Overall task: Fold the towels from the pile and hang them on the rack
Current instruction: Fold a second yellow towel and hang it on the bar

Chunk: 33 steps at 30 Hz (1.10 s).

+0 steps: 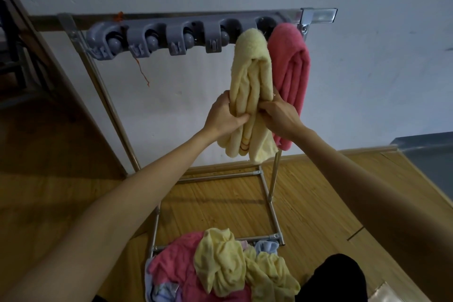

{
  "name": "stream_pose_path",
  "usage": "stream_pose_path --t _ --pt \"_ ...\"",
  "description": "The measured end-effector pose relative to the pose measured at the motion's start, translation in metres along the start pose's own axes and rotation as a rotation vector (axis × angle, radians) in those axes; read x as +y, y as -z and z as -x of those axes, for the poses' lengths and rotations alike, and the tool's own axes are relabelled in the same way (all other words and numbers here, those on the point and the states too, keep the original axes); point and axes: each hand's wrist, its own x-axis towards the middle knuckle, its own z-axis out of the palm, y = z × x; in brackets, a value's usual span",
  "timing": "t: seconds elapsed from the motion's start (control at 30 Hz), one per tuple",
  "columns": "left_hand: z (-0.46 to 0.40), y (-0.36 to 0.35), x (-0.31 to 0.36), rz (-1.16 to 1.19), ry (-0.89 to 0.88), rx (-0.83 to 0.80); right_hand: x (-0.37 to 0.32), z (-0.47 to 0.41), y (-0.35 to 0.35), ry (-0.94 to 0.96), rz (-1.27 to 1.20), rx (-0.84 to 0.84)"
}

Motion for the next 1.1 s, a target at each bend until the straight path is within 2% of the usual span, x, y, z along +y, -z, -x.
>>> stream_pose_path --t 0.23,0.4,0.5,0.6,0.7,0.77,0.83,0.93,1.03,1.1 --pt "0.008 -0.015 -0.009 -0.116 -0.051 -0.133 -0.002 0.007 -0.003 -0.034 -0.05 0.023" --pt "0.012 -0.026 -0.013 -0.203 0.025 -0.006 -0.006 0.008 -0.005 -0.048 -0.05 0.058" --pt "0.018 -0.02 -0.018 -0.293 0.062 0.094 -0.013 0.015 -0.014 -0.088 -0.034 0.149" --pt "0.022 -0.005 -0.022 -0.376 0.051 0.185 -0.03 0.024 -0.031 -0.24 -0.105 0.325" --pt "0.022 0.013 -0.025 -0.462 0.026 0.218 -0.052 0.026 -0.047 -0.537 -0.358 0.459" --pt "0.021 0.02 -0.027 -0.501 0.006 0.217 -0.058 0.023 -0.059 -0.679 -0.382 0.472" --pt "0.02 0.023 -0.027 -0.538 -0.004 0.209 -0.06 0.019 -0.071 -0.733 -0.333 0.401" --pt "0.018 0.026 -0.027 -0.574 -0.015 0.198 -0.069 0.018 -0.084 -0.727 -0.316 0.386" --pt "0.017 0.029 -0.027 -0.58 -0.026 0.183 -0.086 0.024 -0.087 -0.534 -0.411 0.423" --pt "0.016 0.031 -0.028 -0.592 -0.035 0.174 -0.09 0.025 -0.09 -0.467 -0.464 0.385"
